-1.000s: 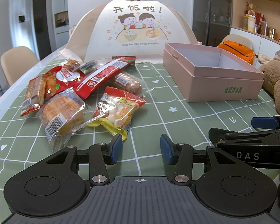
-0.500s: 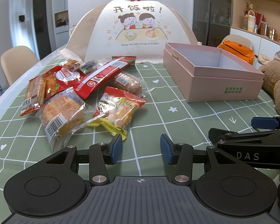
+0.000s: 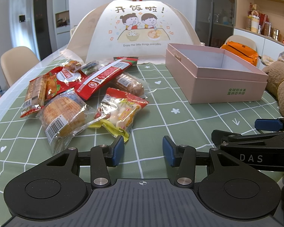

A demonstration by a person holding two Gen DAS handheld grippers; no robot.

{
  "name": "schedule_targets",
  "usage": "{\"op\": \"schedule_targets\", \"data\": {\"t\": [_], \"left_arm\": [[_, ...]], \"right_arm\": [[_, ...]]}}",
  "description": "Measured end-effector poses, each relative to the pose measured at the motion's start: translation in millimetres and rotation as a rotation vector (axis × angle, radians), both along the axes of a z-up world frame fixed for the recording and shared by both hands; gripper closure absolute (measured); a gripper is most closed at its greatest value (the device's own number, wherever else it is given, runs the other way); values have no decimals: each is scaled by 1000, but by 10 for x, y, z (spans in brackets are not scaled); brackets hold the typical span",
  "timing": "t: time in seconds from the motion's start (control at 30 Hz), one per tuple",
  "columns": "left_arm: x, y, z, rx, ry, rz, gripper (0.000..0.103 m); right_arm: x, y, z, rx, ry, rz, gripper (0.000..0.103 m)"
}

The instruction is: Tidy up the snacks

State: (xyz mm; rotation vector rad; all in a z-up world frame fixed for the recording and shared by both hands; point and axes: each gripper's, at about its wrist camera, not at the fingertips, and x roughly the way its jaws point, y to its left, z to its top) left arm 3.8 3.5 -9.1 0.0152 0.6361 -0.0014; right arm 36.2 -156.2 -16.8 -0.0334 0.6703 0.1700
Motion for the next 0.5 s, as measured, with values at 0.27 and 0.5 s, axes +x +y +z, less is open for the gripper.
{"op": "schedule_targets", "data": {"t": [0.27,0.5], "left_arm": [[2,-7,-24,0,0,0,53],[-2,-44,-81,0,0,0,53]], "right_arm": [[-1,0,0,0,0,0,9],[0,0,1,0,0,0,9]]}}
